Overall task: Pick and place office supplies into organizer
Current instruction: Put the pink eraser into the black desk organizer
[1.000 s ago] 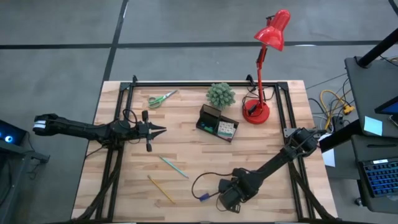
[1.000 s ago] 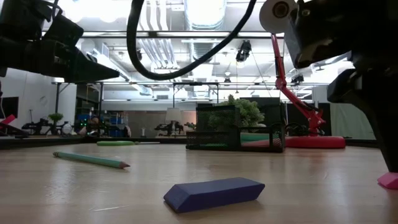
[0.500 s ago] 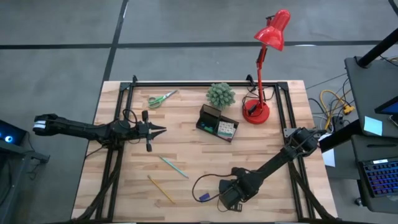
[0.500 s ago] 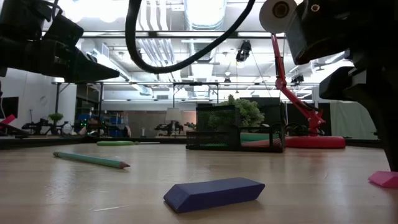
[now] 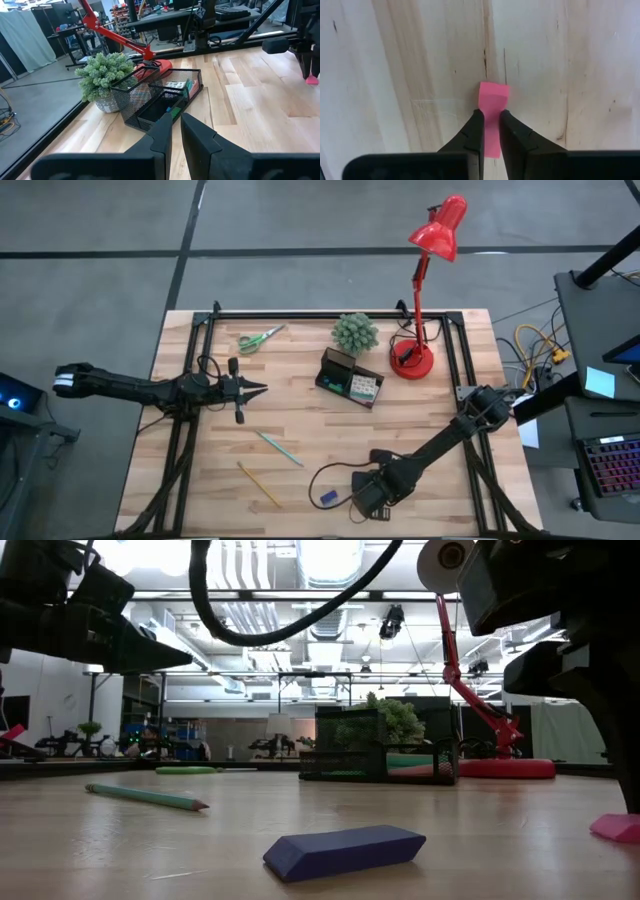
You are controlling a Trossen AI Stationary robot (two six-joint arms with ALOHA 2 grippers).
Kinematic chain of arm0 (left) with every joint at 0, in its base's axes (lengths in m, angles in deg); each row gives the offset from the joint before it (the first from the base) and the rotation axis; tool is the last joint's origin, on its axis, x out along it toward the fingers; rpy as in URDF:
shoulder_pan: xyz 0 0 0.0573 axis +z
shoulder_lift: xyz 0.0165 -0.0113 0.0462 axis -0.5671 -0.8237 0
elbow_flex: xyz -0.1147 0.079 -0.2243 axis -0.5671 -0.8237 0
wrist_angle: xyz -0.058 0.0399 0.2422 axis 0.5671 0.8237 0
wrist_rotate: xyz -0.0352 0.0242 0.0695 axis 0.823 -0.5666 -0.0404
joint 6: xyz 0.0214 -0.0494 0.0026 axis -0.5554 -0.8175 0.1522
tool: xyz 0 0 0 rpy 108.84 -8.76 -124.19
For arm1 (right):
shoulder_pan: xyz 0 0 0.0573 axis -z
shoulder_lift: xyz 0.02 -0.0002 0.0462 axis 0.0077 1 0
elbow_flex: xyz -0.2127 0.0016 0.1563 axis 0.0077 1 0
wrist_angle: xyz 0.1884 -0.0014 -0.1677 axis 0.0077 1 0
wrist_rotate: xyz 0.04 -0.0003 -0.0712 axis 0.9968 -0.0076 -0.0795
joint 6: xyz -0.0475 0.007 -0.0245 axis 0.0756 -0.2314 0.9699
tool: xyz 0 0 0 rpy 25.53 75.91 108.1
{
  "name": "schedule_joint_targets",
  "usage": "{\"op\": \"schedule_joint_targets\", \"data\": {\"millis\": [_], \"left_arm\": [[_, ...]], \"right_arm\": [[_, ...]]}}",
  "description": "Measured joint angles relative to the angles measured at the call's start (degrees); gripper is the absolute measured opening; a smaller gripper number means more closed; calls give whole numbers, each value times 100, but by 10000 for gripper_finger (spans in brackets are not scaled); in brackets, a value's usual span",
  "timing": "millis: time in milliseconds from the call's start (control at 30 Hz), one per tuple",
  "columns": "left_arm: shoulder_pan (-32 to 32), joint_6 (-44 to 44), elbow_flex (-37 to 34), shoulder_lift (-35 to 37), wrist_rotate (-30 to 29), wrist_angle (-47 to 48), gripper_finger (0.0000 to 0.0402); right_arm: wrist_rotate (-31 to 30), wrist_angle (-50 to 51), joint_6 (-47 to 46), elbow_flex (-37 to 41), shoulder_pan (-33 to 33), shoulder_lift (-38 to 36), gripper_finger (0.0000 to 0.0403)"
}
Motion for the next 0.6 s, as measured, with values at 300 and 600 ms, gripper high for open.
{"op": "schedule_joint_targets", "data": {"millis": [300, 600], "left_arm": [[0, 0, 9, 0, 0, -4, 26], [0, 0, 9, -1, 2, -3, 26]], "right_arm": [[-38, -83, 262, -40, 288, -20, 33], [-54, -58, 408, -52, 795, -35, 33]]}}
